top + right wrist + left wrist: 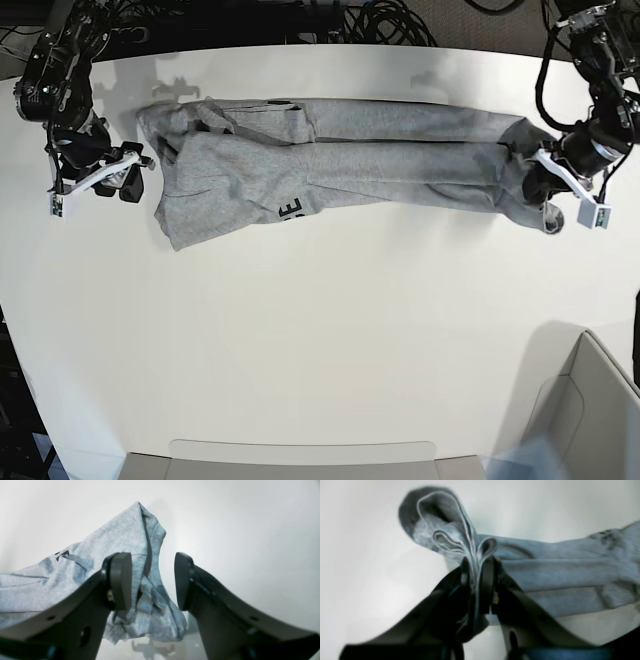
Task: Fold the T-shirt properly
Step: 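Grasp the strip ends with both grippers, then fold the strip end with the left gripper toward the right gripper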
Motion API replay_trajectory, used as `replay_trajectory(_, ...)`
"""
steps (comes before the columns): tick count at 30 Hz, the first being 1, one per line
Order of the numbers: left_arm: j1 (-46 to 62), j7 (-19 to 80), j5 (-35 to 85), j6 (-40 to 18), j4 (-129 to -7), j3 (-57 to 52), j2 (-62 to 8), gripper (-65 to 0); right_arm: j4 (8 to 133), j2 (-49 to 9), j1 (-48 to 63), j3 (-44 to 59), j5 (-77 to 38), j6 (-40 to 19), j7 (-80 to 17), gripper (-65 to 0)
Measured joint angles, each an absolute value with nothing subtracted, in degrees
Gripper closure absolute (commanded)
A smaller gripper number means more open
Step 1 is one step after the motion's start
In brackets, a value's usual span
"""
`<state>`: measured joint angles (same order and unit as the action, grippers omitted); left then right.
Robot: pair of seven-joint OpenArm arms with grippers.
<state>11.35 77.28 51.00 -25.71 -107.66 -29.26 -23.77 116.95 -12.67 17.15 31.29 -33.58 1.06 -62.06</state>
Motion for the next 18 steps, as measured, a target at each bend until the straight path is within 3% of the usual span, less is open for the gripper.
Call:
replay_trajectory(4, 11.07, 78.52, 50.78, -25.69, -108.12, -29.23, -20.38, 0.0, 116.95, -12.67, 17.15, 31.29, -33.61, 1.04, -62.11, -27.6)
replay_trajectory(13, 10.81, 75.81, 50.61, -25.26, -108.16, -17.41, -15.11, 0.0, 116.95, -12.69, 17.15, 31.29, -33.63, 1.04, -62.11, -27.6)
replay_trajectory(18, 10.79, 71.22, 50.11, -17.47, -108.14, -10.76, -14.13, 0.0, 116.95, -12.86, 17.12, 31.29, -33.65, 1.02, -62.11, -27.6)
